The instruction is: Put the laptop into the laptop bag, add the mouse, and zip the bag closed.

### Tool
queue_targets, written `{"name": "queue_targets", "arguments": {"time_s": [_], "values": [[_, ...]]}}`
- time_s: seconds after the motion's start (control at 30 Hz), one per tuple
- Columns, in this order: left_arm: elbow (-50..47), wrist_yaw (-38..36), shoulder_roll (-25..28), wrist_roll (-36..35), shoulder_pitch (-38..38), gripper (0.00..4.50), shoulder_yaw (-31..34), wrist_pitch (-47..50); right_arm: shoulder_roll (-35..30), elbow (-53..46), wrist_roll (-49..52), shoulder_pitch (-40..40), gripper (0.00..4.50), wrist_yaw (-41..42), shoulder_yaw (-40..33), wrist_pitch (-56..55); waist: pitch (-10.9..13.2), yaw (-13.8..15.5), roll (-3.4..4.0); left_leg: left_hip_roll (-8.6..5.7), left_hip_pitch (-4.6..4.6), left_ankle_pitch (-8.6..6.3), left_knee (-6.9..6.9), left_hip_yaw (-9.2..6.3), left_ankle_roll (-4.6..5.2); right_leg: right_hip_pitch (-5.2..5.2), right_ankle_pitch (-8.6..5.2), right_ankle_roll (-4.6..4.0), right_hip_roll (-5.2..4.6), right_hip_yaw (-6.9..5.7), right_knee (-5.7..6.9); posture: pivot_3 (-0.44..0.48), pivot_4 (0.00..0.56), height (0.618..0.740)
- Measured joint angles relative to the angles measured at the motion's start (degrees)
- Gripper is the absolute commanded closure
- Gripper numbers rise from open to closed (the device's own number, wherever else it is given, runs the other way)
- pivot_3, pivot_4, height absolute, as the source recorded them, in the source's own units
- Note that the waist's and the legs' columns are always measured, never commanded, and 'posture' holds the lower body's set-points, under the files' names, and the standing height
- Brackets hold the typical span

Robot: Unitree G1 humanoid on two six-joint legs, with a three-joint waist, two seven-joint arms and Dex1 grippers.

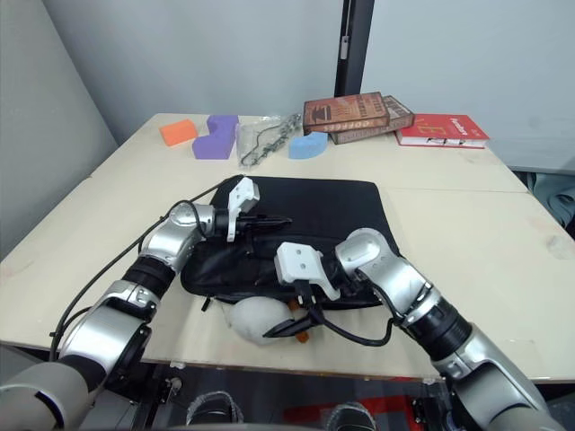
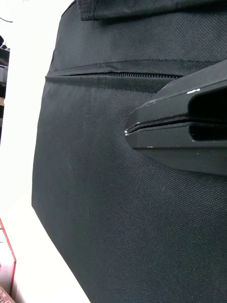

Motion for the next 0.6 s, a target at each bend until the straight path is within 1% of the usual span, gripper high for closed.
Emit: {"name": "queue_targets", "arguments": {"time_s": [0.27, 0.33, 0.43, 0.6], "values": [[-2.3, -0.1, -0.1, 0.2, 1.0, 4.45, 0.6, 1.7, 0.7, 3.6, -5.0, -0.2, 0.0, 1.1, 2.7, -6.8, 0.0, 0.0, 0.0, 0.0, -0.06, -0.01, -0.05, -0.01, 0.01, -0.04, 0.0, 0.0, 0.0, -0.04, -0.08, 0.0, 0.15, 0.734], [-2.8, -0.1, 0.0, 0.3, 1.3, 4.5, 0.6, 1.9, 0.7, 4.0, -5.9, -0.3, 0.52, 1.4, 3.0, -7.9, 0.0, 0.0, 0.0, 0.0, -0.06, -0.01, -0.07, -0.01, 0.01, -0.04, 0.0, 0.0, 0.0, -0.04, -0.1, 0.0, 0.15, 0.734], [-3.4, 0.0, 0.3, 0.3, 1.7, 4.5, 0.7, 2.2, 0.9, 5.0, -6.0, -0.3, 1.46, 1.9, 3.0, -8.8, 0.0, -0.1, 0.0, 0.0, -0.06, -0.01, -0.07, -0.02, 0.02, -0.04, 0.0, 0.0, 0.0, -0.04, -0.1, 0.0, 0.15, 0.734], [-4.3, 0.1, 0.5, 0.8, 2.1, 4.5, 0.7, 2.5, 0.8, 5.0, -5.5, -0.3, 3.25, 2.7, 2.8, -8.7, 0.0, -0.1, 0.0, 0.0, -0.06, -0.01, -0.07, -0.02, 0.02, -0.03, 0.0, 0.0, 0.0, -0.04, -0.1, 0.0, 0.15, 0.734]]}}
